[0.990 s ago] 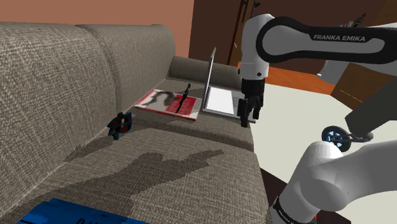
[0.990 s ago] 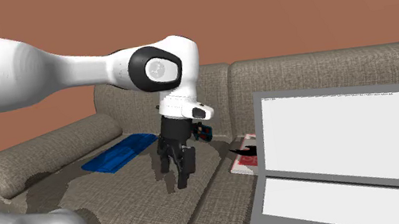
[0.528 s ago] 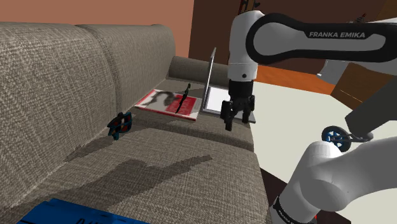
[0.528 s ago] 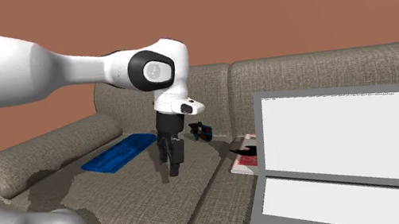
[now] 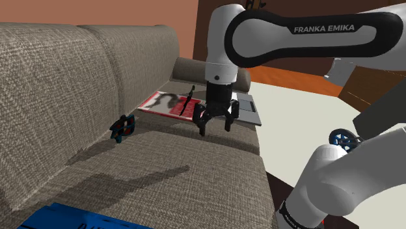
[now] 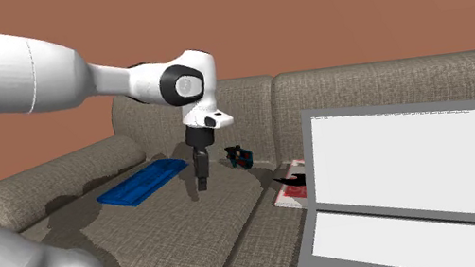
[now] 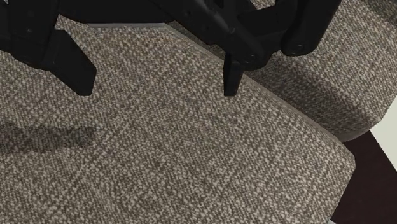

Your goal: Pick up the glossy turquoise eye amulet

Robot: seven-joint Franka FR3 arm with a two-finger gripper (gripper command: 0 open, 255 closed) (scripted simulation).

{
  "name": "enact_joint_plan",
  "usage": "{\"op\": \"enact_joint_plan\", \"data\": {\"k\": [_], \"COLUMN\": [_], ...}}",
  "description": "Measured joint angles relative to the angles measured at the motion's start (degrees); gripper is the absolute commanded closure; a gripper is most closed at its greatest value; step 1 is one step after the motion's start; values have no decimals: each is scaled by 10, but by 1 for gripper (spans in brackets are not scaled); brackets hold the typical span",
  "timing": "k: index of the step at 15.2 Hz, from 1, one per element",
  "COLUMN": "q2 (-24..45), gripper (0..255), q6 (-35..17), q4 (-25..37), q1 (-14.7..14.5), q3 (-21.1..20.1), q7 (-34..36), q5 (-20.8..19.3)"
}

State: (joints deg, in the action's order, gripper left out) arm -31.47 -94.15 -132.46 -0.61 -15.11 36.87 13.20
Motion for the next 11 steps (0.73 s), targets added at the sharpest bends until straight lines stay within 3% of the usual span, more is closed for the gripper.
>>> {"op": "enact_joint_plan", "data": {"k": [5,11], "q2": [76,195], "gripper": [0,0], "q6": [-45,-93], "q4": [65,167], "q1": [14,30], "q3": [-57,-122], "q7": [122,282], "q5": [5,-31]}}
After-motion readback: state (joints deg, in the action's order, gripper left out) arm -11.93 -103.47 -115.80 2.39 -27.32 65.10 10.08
